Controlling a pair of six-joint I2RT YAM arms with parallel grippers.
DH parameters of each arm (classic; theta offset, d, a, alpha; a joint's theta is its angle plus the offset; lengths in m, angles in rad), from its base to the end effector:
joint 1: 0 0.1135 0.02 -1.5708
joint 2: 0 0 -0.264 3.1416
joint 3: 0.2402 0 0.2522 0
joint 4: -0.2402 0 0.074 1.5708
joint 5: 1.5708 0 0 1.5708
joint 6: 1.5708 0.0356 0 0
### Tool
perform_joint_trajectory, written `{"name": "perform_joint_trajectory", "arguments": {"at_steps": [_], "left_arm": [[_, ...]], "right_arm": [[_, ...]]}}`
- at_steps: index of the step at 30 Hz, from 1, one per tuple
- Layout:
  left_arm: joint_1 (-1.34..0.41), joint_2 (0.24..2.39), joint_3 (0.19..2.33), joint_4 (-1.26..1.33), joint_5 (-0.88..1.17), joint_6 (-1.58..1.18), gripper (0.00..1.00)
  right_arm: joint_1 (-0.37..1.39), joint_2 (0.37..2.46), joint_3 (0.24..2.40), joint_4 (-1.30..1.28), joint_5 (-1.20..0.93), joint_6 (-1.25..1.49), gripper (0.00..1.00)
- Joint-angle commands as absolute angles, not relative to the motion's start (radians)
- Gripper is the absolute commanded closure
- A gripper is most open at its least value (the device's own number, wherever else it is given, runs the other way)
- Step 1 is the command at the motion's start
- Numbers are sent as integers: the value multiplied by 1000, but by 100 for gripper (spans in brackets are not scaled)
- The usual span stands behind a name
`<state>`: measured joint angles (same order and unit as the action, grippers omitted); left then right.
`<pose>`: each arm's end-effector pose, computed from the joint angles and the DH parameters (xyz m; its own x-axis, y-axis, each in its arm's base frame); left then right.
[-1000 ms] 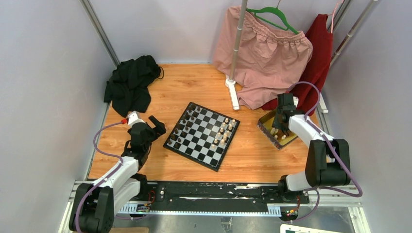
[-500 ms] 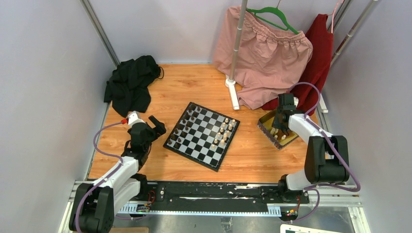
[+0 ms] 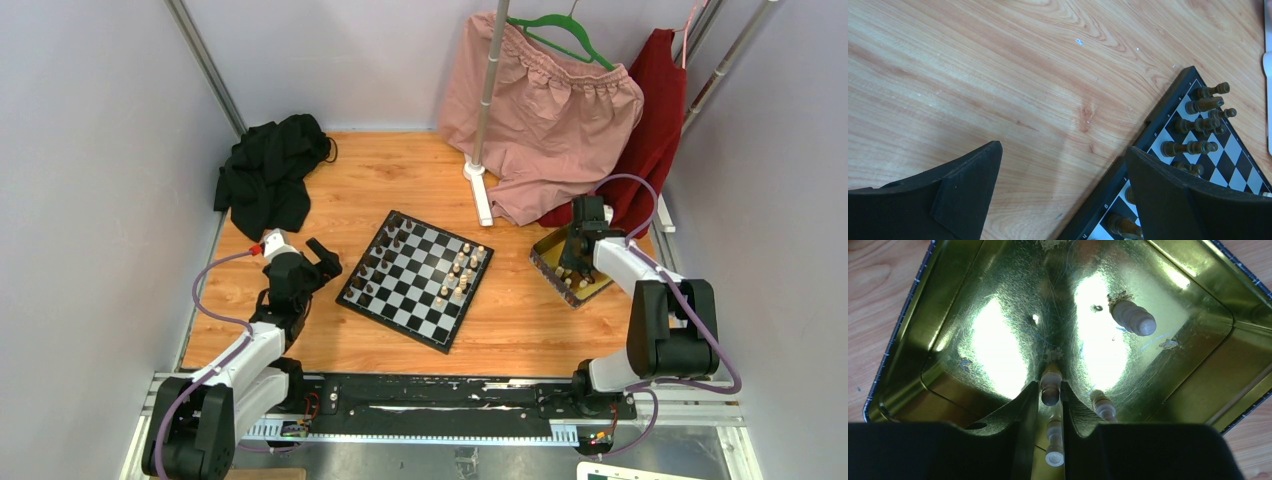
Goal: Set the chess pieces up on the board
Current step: Pick up the chess piece from the storage box.
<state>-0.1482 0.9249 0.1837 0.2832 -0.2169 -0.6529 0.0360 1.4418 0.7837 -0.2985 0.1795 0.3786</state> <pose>0.1790 -0.0190 0.1551 -0.3190 -0.5522 -0.7703 -0.3028 0.8295 -0.4693 0.2794 0.0037 0.1839 -0.7339 0.3375 -0.5894 0.3645 0.9280 0.0774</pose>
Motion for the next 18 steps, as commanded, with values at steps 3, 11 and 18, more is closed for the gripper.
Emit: {"name": "perform_joint_trajectory", "arguments": {"at_steps": [3, 11, 18], "left_arm": [[-156, 927, 185, 310, -225, -635, 0], [-158, 930, 186, 311, -225, -634, 0], [-161, 933, 188, 311, -228, -632, 0]], "right_arm": [[22, 1424, 763, -310, 179, 394, 81], [22, 1383, 777, -320, 223, 384, 100], [22, 1278, 814, -341, 250, 372, 100]]}}
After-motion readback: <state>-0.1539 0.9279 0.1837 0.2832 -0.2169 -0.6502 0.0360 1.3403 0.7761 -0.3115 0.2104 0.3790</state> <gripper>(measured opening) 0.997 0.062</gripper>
